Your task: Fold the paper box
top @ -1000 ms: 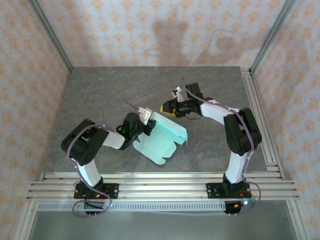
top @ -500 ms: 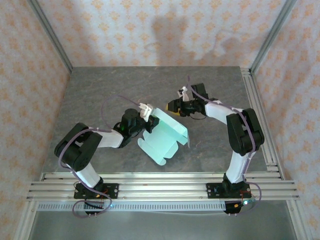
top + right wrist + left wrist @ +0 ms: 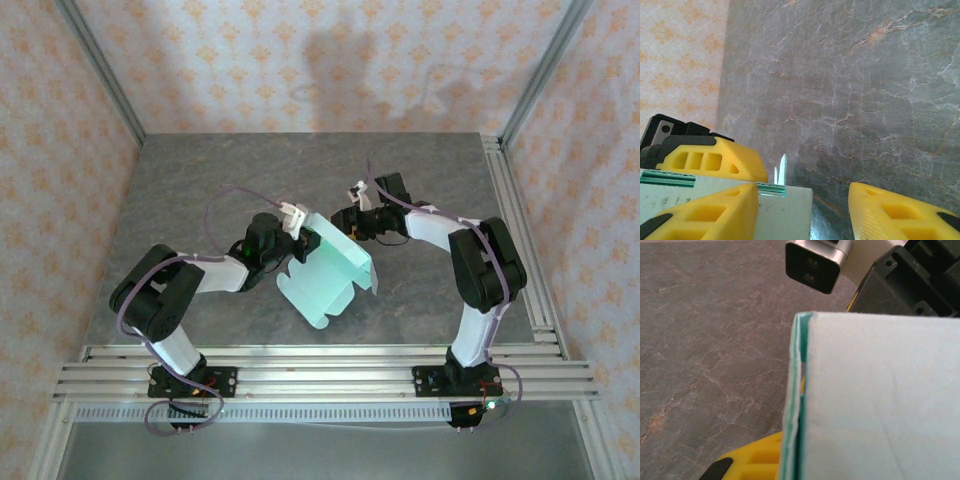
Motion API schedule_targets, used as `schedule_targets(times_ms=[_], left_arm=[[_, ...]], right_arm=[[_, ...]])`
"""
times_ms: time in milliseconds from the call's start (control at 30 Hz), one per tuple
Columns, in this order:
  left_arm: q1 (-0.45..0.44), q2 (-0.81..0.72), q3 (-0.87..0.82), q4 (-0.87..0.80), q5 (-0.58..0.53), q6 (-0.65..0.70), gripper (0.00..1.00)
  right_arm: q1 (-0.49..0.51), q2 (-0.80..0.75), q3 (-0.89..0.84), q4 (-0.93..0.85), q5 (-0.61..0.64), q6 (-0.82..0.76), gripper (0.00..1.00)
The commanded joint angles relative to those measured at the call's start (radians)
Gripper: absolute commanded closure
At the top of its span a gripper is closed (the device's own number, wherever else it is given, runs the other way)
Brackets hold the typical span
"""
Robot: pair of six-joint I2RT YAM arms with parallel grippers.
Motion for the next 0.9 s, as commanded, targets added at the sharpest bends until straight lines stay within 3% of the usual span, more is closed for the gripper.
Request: schedule_targets(times_ms=[0,167,333,567,867], left_arm=[[0.007,0.02,0.046,0.003,-0.075,0.004,1.0],[0.007,0.042,0.024,-0.037,-0.123,0.072,1.0],[-0.012,0.043,-0.018,-0.028,-0.191,0.106,1.0],[-0.038,0.057,-0.061,-0.04,-0.317,0.131,1.0],[-0.044,0.1,-0.064,-0.003,-0.366,0.124,0.98]], right_arm=[[0.03,-0.06,0.002,-0.043,0.014,-0.054,0.49],[-0.036,-0.078,-0.014,0.049,0.086,0.054,0.47],[-0.042,-0.052,0.02,0.044,0.054,0.07,0.38],[0.014,-0.021,0.055,0.014,-0.006,0.018,0.33],[0.064,0.046,0.103,-0.022,-0.031,-0.004,0.33]])
